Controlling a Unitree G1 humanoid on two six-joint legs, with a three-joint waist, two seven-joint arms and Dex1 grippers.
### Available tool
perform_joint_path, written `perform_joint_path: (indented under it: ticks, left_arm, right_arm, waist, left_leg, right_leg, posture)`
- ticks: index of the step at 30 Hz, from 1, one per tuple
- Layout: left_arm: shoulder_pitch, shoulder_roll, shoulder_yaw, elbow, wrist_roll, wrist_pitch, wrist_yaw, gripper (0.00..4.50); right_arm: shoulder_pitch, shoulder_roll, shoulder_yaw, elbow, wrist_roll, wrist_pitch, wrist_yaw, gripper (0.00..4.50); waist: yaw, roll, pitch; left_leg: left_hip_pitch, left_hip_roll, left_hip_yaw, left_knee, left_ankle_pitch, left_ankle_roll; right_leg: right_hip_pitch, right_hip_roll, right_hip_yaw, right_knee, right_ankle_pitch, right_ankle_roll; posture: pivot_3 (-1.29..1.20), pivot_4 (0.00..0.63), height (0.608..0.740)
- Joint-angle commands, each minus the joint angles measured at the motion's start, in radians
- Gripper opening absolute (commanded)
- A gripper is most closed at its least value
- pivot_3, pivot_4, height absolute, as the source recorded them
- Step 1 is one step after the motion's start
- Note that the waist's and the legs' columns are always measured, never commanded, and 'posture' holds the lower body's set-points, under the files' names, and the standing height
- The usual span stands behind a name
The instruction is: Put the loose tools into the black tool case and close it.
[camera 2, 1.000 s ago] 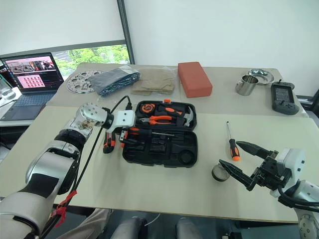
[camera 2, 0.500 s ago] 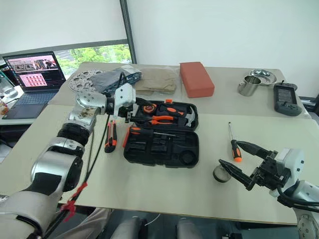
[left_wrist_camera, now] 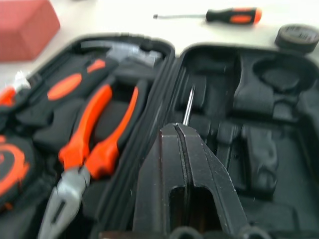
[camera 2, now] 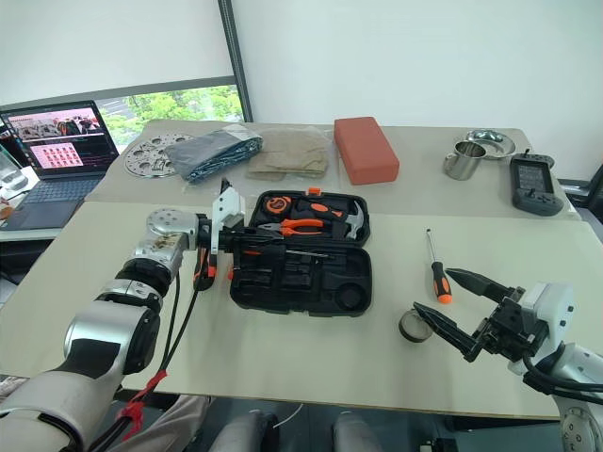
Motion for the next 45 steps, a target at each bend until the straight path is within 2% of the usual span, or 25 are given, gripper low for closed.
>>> perform_joint_path:
  ticks: [1,7,16,45]
  left_arm:
    - [-0.01,0.003,-0.02,0.029,0.046,-0.044,0.04,0.01]
    - [0.012,0.004,-0.084,0.069,0.147,-0.086,0.133,0.01]
    - [0.035,-0.023,-0.12,0.092,0.189,-0.102,0.185,0.01]
    - [0.084,-0.076,-0.048,0.025,0.1,0.006,0.148,0.01]
  right_arm:
    - [0.004,0.0,-0.034,-0.023,0.006,-0.038,0.005,4.5]
    - [0.016,0.005,-0.033,-0.019,0.005,-0.049,0.01,4.5]
    - [0.028,0.0,-0.036,-0.042,0.011,-0.041,-0.006,4.5]
    - [-0.008,-0.015,-0.016,-0.025,0.011,-0.03,0.0,4.5]
  waist:
    - [0.001,0.0,0.0]
    - [0.003,-0.001,0.0]
    - [0.001,0.003,-0.004]
    - [0.01,0.003,-0.007]
  left_leg:
    - [0.0,0.0,0.0,0.0,0.0,0.0]
    - [0.001,0.0,0.0,0.0,0.0,0.0]
    - [0.004,0.0,0.0,0.002,0.0,0.0]
    - [0.002,-0.001,0.0,0.007,0.0,0.0]
  right_leg:
    - [0.0,0.0,0.0,0.0,0.0,0.0]
    - [0.001,0.0,0.0,0.0,0.0,0.0]
    - [0.003,0.0,0.001,0.002,-0.001,0.001]
    - [0.003,0.0,0.001,0.003,-0.001,0.002]
  posture:
    - [0.0,0.15,0.74]
    - [0.0,0.15,0.74]
    - [0.0,0.15,0.74]
    - [0.0,0.15,0.74]
